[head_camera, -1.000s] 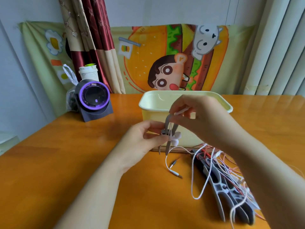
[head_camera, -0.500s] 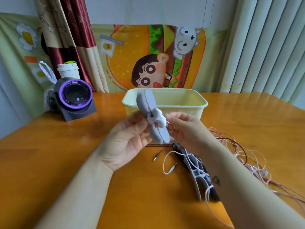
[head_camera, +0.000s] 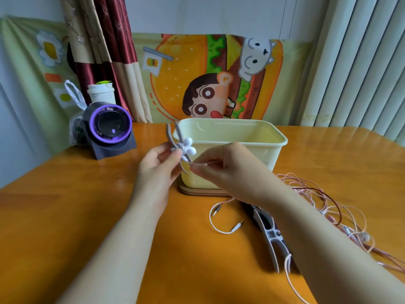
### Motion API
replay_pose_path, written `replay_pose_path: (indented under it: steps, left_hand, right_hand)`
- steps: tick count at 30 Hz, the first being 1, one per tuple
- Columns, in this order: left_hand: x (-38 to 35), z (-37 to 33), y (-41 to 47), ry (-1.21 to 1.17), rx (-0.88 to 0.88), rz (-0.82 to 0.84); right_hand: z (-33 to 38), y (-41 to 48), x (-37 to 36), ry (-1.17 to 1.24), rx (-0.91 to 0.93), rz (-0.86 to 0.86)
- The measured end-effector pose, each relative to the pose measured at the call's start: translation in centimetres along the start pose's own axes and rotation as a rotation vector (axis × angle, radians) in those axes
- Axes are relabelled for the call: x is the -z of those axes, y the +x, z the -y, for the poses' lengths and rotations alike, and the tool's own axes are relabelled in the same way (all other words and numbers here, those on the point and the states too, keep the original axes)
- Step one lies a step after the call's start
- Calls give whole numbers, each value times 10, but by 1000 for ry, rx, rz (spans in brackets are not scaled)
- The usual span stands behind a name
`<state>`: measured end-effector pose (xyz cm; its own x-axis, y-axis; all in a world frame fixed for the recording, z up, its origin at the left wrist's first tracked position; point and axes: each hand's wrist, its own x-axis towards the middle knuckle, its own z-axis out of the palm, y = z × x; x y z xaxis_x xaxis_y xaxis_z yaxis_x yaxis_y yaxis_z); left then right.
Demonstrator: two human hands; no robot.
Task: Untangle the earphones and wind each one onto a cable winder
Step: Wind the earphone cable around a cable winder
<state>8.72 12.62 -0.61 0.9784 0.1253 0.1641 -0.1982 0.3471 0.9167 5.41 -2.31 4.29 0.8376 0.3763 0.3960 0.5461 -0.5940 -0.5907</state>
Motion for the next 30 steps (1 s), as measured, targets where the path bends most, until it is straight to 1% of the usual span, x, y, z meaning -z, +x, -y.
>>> replay_pose_path:
  steps: [3, 5, 7, 9, 11, 12, 15, 17, 19, 21, 24, 25, 26, 27, 28, 29, 30]
  left_hand:
    - [-4, -2, -5, 238, -91, 156]
    - [-6, -4, -9, 330, -123, 276]
    - [-8, -4, -10, 374, -132, 354]
    - [-6, -5, -9, 395, -124, 393]
    - [-1, -5, -8, 339, -82, 447]
    - [2, -5, -6, 292, -45, 472]
    - [5, -8, -7, 183, 86, 532]
    - [4, -7, -8, 176, 115, 591]
    - [4, -7, -9, 103, 148, 648]
    - [4, -7, -10, -40, 163, 735]
    - [3, -8, -4, -366, 226, 833]
    - [2, -11, 0, -430, 168, 789]
    - [4, -16, 2, -447, 88, 660]
    - [3, -18, 4, -474, 54, 562]
    - [2, -14, 8, -531, 72, 517]
    - [3, -15, 9, -596, 152, 411]
    - [7, -15, 8, -632, 141, 265]
  right_hand:
    - [0, 7, 14, -122, 100, -141]
    - [-5, 9, 21, -136, 116, -236]
    - [-11, 11, 24, -133, 105, -267]
    - [-16, 12, 24, -111, 91, -245]
    - [-17, 12, 24, -33, 85, -213]
    - [-18, 13, 24, 46, 75, -200]
    - [-27, 19, 28, 338, 31, -152]
    - [-39, 25, 30, 555, -7, -113]
    - [-52, 29, 28, 735, -64, -95]
    - [-60, 30, 21, 819, -118, -86]
    - [-64, 30, 5, 803, -140, -63]
    - [-60, 30, 1, 791, -146, -63]
    - [-56, 30, -2, 774, -158, -70]
    - [-51, 30, -5, 741, -166, -74]
    - [-46, 29, -7, 687, -160, -69]
    - [-40, 28, -10, 607, -140, -52]
    - [-35, 25, -11, 503, -111, -28]
